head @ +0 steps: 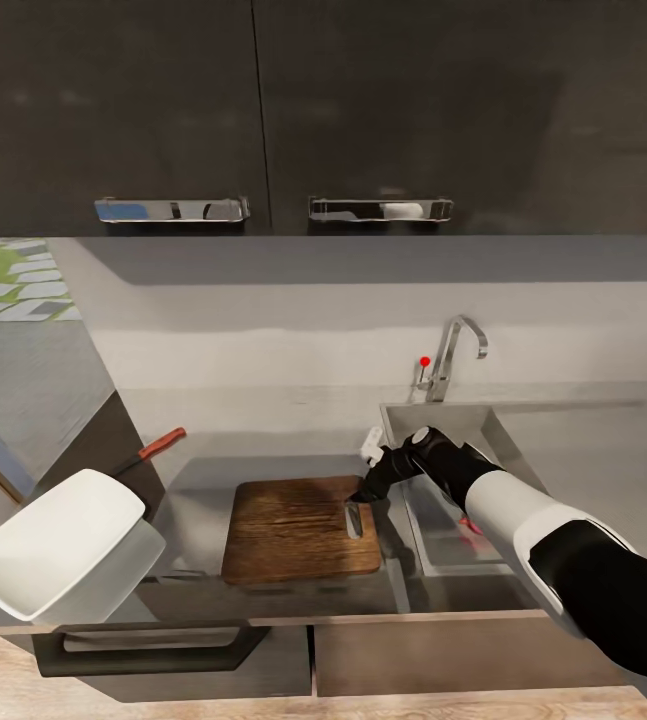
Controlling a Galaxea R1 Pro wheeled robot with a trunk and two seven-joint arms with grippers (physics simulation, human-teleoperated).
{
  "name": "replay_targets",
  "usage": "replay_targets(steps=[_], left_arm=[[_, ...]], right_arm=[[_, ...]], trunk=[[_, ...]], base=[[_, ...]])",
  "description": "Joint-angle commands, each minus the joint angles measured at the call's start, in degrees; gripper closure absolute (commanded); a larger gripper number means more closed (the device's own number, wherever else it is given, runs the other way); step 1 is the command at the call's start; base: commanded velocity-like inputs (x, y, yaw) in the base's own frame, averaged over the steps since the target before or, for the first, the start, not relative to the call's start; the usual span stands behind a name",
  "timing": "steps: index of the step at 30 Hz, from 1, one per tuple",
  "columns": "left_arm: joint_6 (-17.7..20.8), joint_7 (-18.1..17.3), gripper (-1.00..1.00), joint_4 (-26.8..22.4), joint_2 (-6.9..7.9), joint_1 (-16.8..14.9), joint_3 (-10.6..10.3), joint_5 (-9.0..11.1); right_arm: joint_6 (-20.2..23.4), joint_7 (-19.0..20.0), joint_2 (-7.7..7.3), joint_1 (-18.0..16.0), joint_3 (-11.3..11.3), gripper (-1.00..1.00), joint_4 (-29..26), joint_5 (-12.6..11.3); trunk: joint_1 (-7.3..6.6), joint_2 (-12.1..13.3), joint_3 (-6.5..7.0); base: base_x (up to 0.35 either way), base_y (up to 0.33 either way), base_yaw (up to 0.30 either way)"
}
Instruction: In the kitchen, take the Vidalia onion out of the sink, dice it on the chopping board with the paring knife, put the diced onion into the bowl on the countertop, then place both the paring knife and the chopping board into the sink.
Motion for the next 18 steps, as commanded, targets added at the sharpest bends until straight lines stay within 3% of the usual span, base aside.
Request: replay_targets(steps=[1,18], left_arm=[[-0.3,0.0,-1.00,0.1,-0.01,0.0,0.2,0.2],[-0.3,0.0,-1.00,0.1,0.05,0.0,0.2,0.2]], right_arm=[[0.3,0.3,0.01,0.0,-0.2,-1.00,-0.1,0.4],[0.3,0.3,0.15,0.0,-0.2,-1.00,-0.3,0.4]], trunk=[[0.03,-0.1,-0.07],[0.03,-0.1,1.34]], base=[[0.000,0.000,0.000],[0.000,0.000,0.000]])
